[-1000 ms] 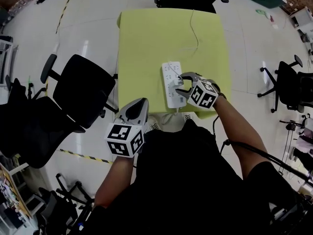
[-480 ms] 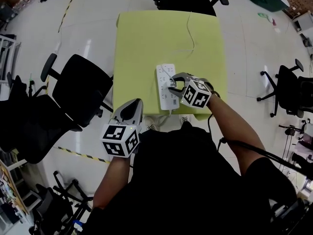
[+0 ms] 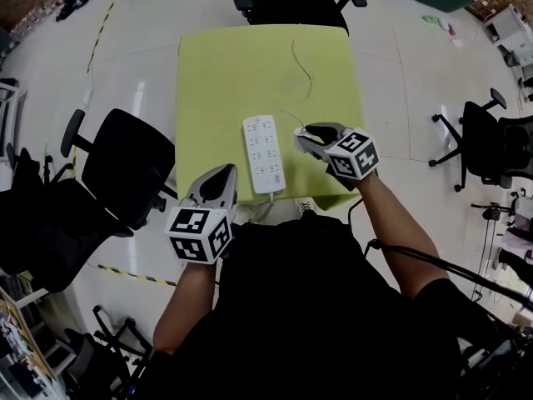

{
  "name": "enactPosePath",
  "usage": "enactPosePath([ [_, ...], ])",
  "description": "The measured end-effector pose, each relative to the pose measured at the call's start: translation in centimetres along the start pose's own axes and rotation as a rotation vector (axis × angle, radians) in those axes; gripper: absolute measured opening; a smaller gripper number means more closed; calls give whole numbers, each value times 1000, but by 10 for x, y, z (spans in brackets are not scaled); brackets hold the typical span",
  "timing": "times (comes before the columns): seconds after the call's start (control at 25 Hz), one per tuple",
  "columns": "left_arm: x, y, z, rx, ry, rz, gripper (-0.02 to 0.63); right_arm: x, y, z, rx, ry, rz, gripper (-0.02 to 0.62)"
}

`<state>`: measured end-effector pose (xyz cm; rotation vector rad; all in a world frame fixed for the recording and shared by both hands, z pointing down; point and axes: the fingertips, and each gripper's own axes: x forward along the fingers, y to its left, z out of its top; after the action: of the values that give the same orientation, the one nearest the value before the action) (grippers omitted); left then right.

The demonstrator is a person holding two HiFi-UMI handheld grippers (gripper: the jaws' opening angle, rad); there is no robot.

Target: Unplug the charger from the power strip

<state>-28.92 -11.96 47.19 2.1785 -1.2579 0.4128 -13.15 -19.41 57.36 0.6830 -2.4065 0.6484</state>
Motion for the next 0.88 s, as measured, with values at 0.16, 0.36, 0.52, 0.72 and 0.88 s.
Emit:
enactPosePath([
  [0.16, 14, -22, 2, 22, 11, -32, 8, -49, -48, -39, 228, -15, -108, 132],
  [0.36, 29, -48, 0, 43, 30, -49, 8, -89, -81, -98, 500, -19, -116, 132],
  [0.52, 42, -74, -3, 51, 38, -63, 8, -99, -88, -132, 612, -26, -95, 133],
  [0.72, 50, -94, -1, 67, 38, -51, 8, -96, -87, -145, 626, -16, -46, 137],
  [0.88, 54, -105, 1, 58, 29, -27, 8, -96, -92, -152, 576, 21, -53, 136],
])
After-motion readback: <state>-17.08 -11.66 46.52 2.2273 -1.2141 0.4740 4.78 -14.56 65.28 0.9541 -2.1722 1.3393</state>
